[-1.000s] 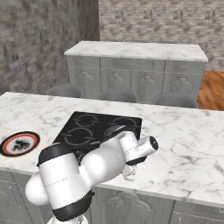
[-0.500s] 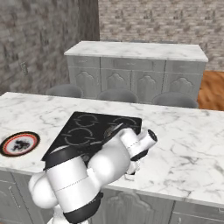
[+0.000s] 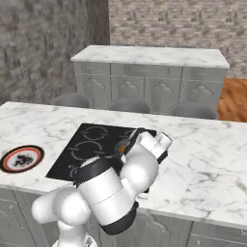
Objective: Pick the croissant and place it on the pan. Then turn on the stove to warm the croissant.
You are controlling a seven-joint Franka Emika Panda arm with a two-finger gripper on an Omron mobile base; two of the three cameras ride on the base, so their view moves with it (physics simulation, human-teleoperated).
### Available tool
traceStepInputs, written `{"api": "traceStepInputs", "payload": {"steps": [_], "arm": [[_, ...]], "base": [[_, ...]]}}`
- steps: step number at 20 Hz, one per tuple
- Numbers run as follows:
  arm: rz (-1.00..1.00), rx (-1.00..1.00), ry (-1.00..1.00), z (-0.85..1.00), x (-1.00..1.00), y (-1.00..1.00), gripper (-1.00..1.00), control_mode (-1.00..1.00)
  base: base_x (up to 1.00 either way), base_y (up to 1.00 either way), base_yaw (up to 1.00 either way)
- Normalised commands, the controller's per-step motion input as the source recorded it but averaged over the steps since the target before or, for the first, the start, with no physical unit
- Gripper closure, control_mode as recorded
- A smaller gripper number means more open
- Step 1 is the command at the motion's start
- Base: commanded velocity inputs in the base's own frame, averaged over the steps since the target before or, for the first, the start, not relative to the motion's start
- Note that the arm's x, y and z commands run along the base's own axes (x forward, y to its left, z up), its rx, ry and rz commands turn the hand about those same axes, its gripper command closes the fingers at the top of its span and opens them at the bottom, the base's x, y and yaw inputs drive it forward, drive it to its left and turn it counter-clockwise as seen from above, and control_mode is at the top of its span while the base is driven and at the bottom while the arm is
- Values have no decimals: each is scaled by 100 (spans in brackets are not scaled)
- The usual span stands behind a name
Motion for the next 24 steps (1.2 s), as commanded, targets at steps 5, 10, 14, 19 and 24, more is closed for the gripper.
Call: {"api": "traceStepInputs", "payload": {"steps": [5,10,14,19,24], "arm": [[4,-38,-49,-92,-2,-16,100,-100],[0,-52,-90,-90,-30,0,100,-100],[0,-50,-96,-89,-24,0,100,-100],[-3,-38,-95,-92,-5,-5,100,-100],[-5,-13,-83,-94,4,-36,100,-100]], "base": [[0,0,0],[0,0,0],[0,0,0],[0,0,0],[0,0,0]]}}
